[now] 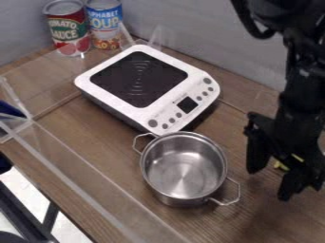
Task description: Put green spoon on the white and black stove top
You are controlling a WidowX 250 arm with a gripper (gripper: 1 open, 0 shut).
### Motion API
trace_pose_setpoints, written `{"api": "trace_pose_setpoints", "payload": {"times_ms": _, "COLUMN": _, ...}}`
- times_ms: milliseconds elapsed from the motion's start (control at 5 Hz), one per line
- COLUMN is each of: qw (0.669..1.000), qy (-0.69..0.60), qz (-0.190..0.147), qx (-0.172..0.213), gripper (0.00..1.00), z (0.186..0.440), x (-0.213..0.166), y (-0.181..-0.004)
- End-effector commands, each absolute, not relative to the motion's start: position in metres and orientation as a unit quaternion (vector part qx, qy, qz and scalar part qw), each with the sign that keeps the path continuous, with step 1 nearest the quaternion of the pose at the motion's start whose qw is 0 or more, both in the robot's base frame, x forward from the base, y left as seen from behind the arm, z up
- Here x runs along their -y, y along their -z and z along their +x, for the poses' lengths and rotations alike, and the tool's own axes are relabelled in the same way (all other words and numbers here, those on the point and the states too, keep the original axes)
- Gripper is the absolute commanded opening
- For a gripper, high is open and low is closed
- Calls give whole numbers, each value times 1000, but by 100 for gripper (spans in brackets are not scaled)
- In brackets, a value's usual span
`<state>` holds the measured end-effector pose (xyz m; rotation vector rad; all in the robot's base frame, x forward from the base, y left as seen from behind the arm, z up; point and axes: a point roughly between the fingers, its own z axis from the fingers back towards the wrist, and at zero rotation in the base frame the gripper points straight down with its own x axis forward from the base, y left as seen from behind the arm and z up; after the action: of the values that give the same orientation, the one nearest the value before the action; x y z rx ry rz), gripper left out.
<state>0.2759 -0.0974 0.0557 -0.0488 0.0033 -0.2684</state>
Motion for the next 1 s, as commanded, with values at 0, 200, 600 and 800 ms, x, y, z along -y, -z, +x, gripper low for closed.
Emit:
{"api": "trace_pose_setpoints", "payload": {"times_ms": 0, "qw": 987, "qy": 149, "qz": -25, "qx": 51, "gripper": 100, "z": 286, "x": 92, "y": -92}}
{"api": "trace_pose_setpoints", "payload": {"times_ms": 200, "qw": 987, "qy": 148, "qz": -31, "qx": 63, "gripper": 100, "z": 293, "x": 87, "y": -102}}
{"api": "trace_pose_setpoints", "payload": {"times_ms": 600, "qw": 980, "qy": 182, "qz": -38, "qx": 71, "gripper": 100, "z": 308, "x": 88, "y": -86}}
{"api": "trace_pose_setpoints", "payload": {"times_ms": 800, "qw": 976, "qy": 201, "qz": -43, "qx": 70, "gripper": 100, "z": 313, "x": 90, "y": -72}}
